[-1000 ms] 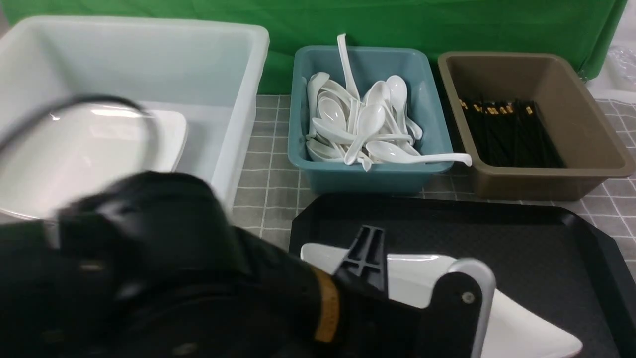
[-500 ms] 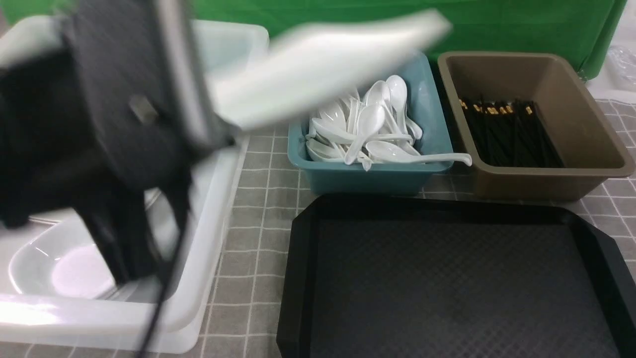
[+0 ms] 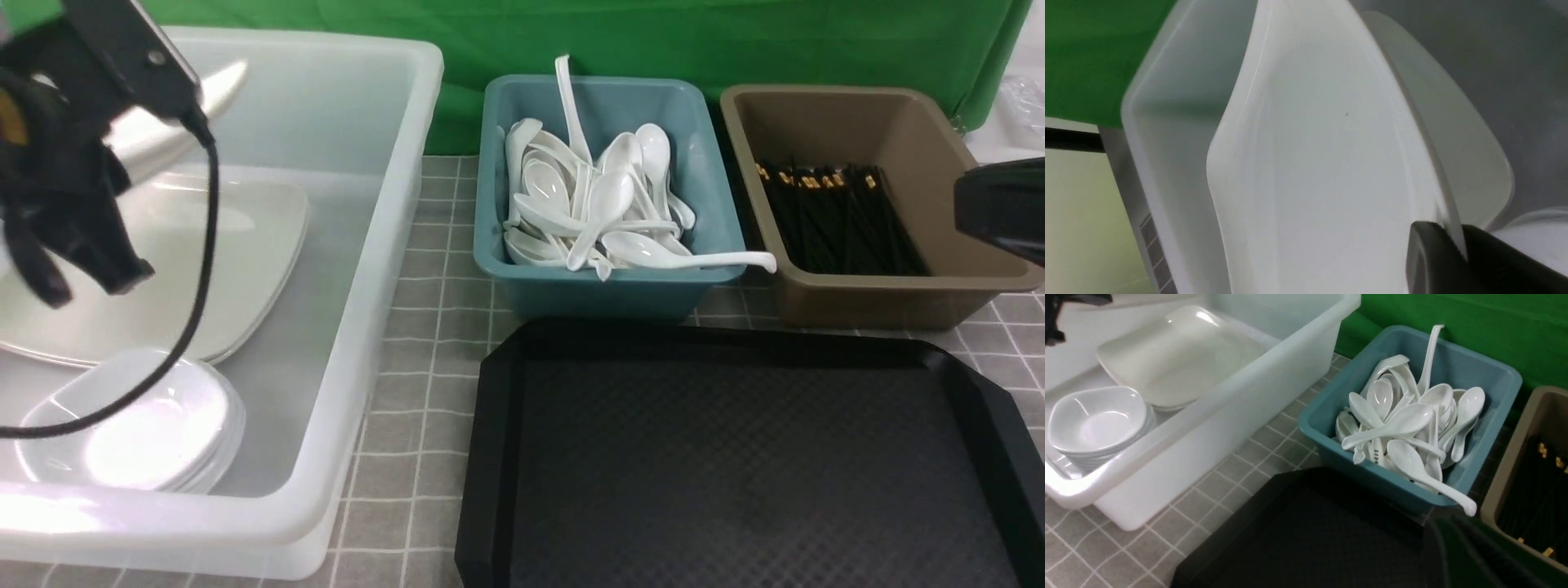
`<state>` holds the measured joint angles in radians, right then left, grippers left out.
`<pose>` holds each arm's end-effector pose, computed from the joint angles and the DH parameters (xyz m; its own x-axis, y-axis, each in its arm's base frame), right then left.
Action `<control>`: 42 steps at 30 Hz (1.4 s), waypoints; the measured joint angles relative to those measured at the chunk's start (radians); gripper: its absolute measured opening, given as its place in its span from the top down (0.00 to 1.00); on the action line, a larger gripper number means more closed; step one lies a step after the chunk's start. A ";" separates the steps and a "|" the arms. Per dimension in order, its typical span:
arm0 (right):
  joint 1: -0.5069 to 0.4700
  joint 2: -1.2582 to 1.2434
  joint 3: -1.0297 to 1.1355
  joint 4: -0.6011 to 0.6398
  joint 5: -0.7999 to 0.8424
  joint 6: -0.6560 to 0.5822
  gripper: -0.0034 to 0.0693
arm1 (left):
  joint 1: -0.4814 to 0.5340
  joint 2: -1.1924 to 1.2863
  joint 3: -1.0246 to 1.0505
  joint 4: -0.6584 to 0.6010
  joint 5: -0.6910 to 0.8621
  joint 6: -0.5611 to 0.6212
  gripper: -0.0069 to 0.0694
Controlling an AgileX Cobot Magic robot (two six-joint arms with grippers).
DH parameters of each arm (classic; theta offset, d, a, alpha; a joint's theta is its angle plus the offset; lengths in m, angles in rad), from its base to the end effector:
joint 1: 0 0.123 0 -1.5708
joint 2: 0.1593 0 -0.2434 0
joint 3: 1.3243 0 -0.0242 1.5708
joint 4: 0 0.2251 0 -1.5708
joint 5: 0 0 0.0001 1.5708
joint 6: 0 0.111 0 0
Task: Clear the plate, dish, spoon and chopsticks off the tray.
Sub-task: Use the left arm to put the plate into the large storage box on the left
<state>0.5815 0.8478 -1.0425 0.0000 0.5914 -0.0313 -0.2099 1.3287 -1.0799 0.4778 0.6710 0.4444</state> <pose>0.1547 0.1017 0.3807 -0.2372 -0.1934 -0.9520 -0.5570 0.8300 -0.0298 0.2822 -0.0276 0.2787 -0.4623 0.8213 -0.3343 0.5052 0.5538 0.6618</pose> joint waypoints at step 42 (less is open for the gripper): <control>0.000 -0.001 0.070 0.090 0.081 -0.013 0.91 | 0.030 0.340 -0.001 -0.039 -0.075 -0.087 0.28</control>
<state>0.5815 0.8469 -0.9725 0.0903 0.6726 -0.0446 -0.1799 1.6691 -1.0809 0.4387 0.5959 0.3573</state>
